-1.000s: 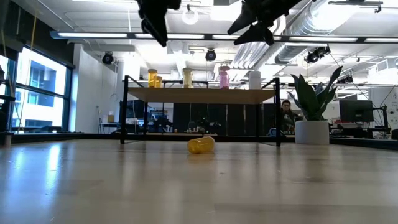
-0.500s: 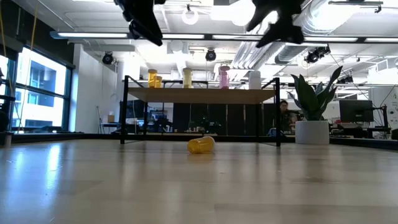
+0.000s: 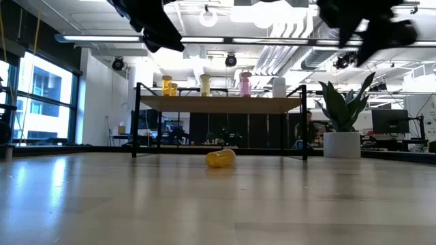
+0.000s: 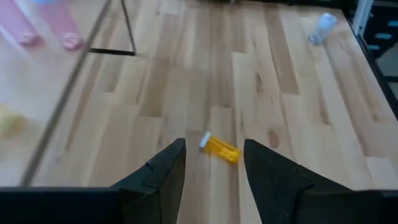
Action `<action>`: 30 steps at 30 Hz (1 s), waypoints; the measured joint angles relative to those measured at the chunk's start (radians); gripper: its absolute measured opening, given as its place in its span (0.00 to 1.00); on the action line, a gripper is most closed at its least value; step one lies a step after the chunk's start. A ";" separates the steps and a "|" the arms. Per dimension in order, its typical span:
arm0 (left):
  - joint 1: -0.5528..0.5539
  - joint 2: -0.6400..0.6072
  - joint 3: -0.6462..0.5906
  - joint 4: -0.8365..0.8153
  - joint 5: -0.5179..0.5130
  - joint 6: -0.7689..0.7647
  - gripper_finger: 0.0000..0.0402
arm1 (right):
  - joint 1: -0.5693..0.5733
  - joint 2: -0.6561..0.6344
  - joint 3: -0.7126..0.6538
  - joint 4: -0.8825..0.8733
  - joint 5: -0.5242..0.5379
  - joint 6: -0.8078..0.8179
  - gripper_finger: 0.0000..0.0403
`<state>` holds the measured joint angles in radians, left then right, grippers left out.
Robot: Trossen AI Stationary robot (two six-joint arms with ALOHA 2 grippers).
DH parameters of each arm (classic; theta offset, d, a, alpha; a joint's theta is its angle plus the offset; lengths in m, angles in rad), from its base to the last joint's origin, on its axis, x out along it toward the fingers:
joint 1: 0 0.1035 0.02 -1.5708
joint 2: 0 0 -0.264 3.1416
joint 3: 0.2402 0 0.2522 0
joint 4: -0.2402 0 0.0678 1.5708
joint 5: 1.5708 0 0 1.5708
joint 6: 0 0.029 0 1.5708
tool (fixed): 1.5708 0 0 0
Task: Pick and place medicine bottles onto shelf by color
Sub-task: Put the transparent pill bottle on the shelf aligned with other white pill bottles
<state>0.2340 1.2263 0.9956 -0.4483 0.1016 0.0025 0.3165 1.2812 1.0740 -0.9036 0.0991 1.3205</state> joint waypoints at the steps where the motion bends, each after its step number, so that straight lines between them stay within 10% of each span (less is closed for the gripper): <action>1: -0.006 0.000 -0.003 -0.001 0.000 0.000 0.38 | 0.024 0.000 -0.015 0.002 -0.015 0.037 0.50; 30: -0.051 0.006 -0.002 0.005 -0.040 -0.082 0.38 | 0.593 0.003 -0.075 -0.120 -0.040 0.523 0.50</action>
<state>0.1829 1.2324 0.9932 -0.4430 0.0616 -0.0794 0.9095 1.2844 0.9989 -1.0239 0.0593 1.8431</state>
